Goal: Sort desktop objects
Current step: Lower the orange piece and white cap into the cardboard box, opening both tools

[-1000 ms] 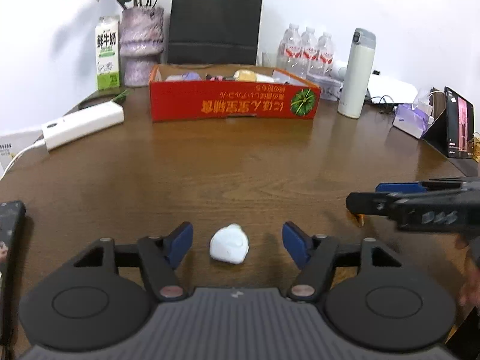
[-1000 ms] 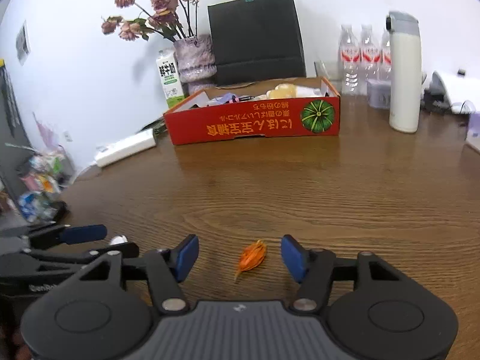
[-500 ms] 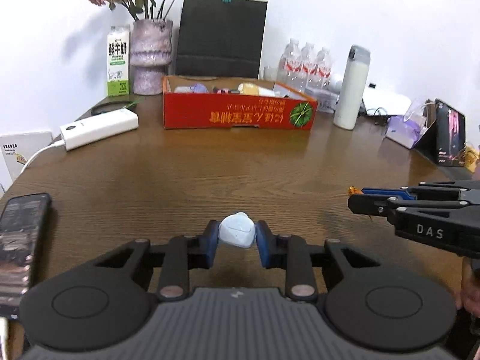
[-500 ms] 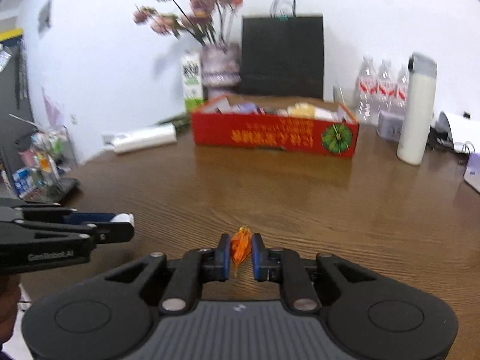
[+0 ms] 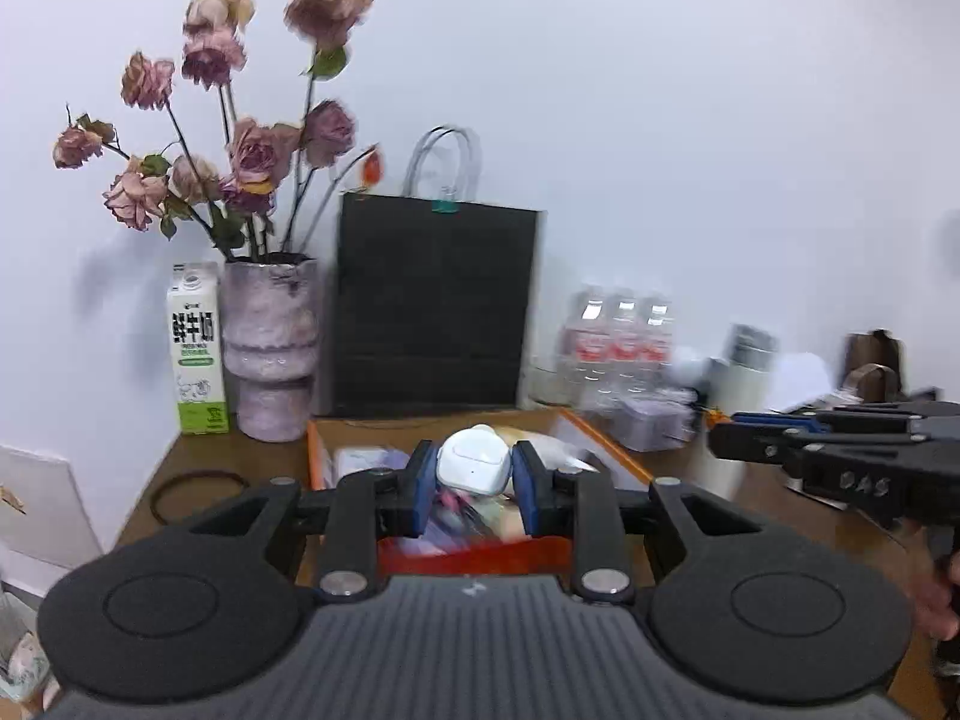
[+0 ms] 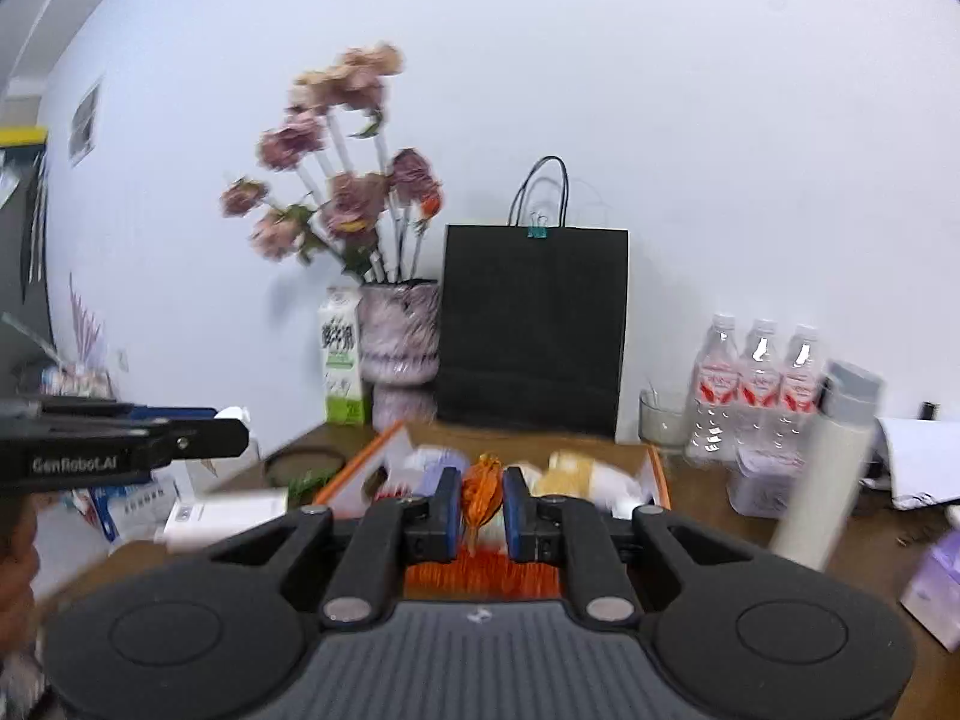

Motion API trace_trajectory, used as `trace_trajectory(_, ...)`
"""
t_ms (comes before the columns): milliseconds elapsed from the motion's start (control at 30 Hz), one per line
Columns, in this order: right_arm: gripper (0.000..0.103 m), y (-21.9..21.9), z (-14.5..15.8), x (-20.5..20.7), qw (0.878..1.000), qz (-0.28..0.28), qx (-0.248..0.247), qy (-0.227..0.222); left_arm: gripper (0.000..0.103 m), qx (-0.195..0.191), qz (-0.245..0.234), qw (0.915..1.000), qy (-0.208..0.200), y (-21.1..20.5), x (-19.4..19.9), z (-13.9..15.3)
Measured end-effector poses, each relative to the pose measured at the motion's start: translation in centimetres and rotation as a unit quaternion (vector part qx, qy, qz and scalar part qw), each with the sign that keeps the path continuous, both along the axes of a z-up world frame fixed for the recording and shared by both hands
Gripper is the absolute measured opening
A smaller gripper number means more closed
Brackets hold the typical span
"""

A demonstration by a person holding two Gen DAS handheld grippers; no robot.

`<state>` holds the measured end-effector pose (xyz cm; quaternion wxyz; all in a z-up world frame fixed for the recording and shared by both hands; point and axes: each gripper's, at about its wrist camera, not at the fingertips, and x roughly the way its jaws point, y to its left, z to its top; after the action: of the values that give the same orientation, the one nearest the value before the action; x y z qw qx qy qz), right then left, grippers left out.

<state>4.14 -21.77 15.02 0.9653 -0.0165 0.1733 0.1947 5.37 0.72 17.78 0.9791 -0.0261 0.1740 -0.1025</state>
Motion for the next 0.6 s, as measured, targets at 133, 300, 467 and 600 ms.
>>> trace_trajectory(133,0.013,0.8,0.1,9.4,0.997,0.006,0.019,0.070,0.027,-0.045,0.011,0.9930,0.108,0.7,8.9,-1.2)
trace_trajectory(300,0.013,2.7,-3.7,19.9,0.983,0.021,0.003,0.181,0.027,-0.078,0.016,0.9725,0.219,0.8,17.8,-5.8)
trace_trajectory(467,0.015,3.1,-9.2,25.9,0.965,-0.001,0.000,0.263,0.029,-0.057,0.037,0.9594,0.274,-0.6,21.8,-10.3)
trace_trajectory(600,0.035,3.8,-12.2,27.2,0.961,-0.015,-0.023,0.275,0.045,-0.050,0.040,0.9610,0.269,-1.2,22.5,-11.1)
